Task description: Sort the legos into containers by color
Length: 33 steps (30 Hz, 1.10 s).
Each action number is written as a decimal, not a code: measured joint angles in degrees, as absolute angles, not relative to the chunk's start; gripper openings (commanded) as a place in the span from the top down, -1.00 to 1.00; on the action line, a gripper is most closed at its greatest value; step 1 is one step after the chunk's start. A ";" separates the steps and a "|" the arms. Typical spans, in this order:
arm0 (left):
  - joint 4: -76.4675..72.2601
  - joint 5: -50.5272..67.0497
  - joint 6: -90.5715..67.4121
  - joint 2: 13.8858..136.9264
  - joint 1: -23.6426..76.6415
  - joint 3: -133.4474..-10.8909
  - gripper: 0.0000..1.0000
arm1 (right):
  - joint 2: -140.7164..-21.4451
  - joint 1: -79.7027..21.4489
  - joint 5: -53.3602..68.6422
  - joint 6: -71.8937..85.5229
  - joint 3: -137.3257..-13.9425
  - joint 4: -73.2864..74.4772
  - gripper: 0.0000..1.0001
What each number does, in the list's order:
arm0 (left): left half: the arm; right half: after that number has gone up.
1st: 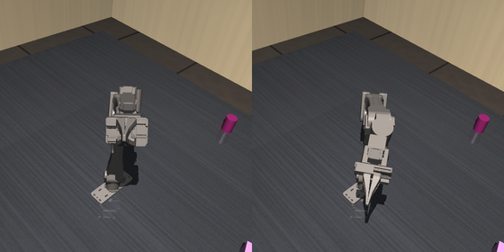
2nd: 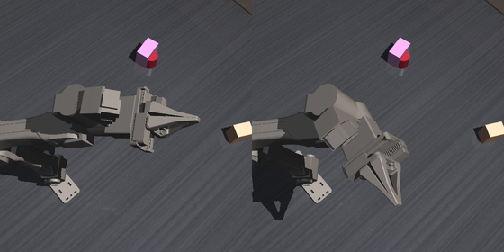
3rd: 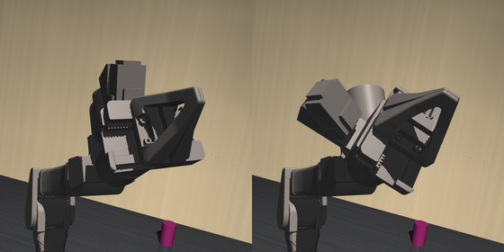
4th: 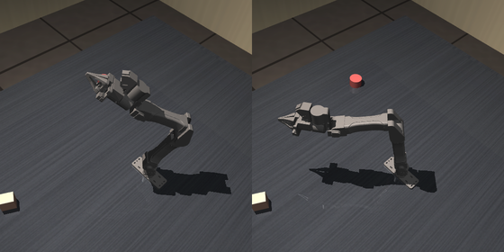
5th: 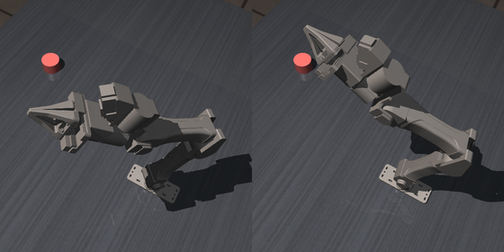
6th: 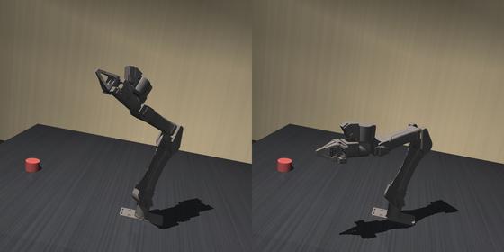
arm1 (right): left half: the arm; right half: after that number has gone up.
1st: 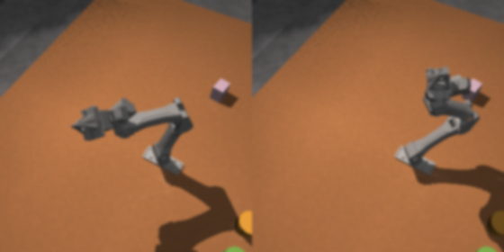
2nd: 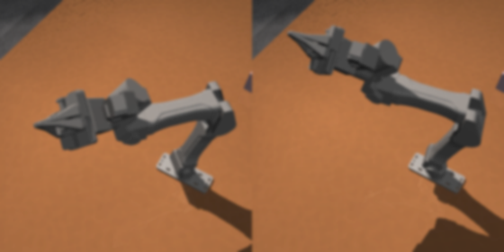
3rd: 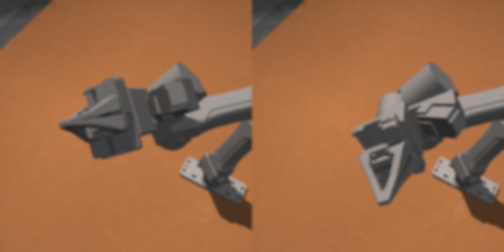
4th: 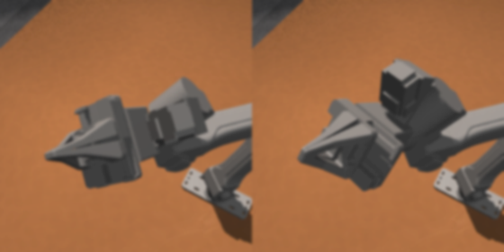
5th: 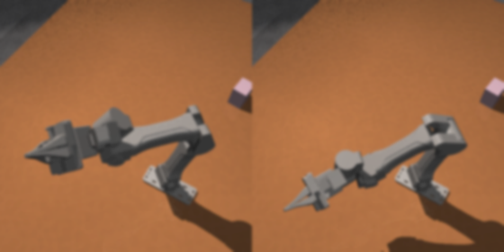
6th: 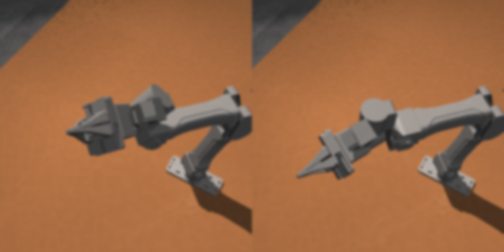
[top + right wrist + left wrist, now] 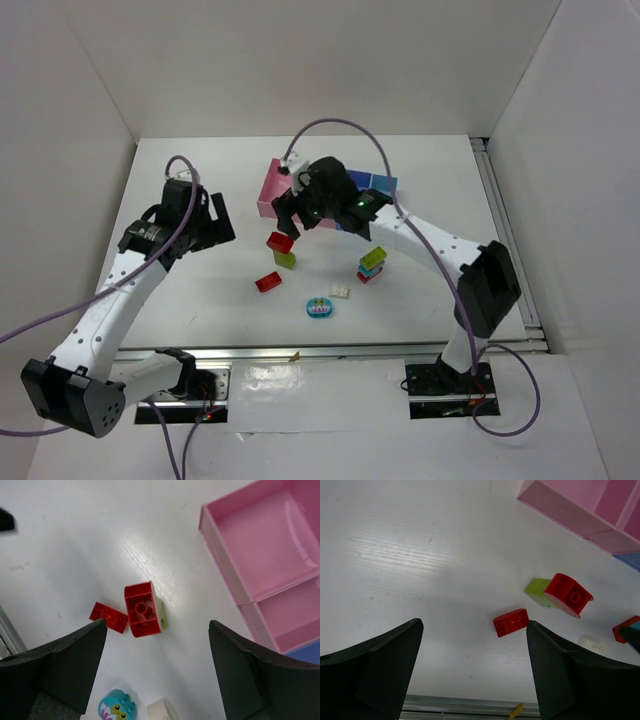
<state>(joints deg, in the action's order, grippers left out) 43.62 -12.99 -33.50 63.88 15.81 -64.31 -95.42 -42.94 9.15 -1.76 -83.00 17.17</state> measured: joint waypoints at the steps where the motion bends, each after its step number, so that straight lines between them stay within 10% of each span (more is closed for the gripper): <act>1: 43.68 -13.02 -33.56 63.20 14.87 -64.31 -0.90 | -97.23 -43.97 9.23 -2.94 -83.44 17.80 -0.82; 25: 41.91 -11.66 -34.48 59.35 11.33 -62.98 -0.90 | -111.81 -50.37 1.67 -10.39 -89.71 23.55 -0.44; 33: 41.91 -11.66 -34.37 59.31 11.33 -62.98 -0.90 | -112.95 -50.22 1.69 -10.33 -89.71 23.59 0.49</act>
<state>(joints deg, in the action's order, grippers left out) 41.91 -11.66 -34.37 59.31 11.33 -62.98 -112.95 -50.22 1.69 -10.33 -89.71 23.59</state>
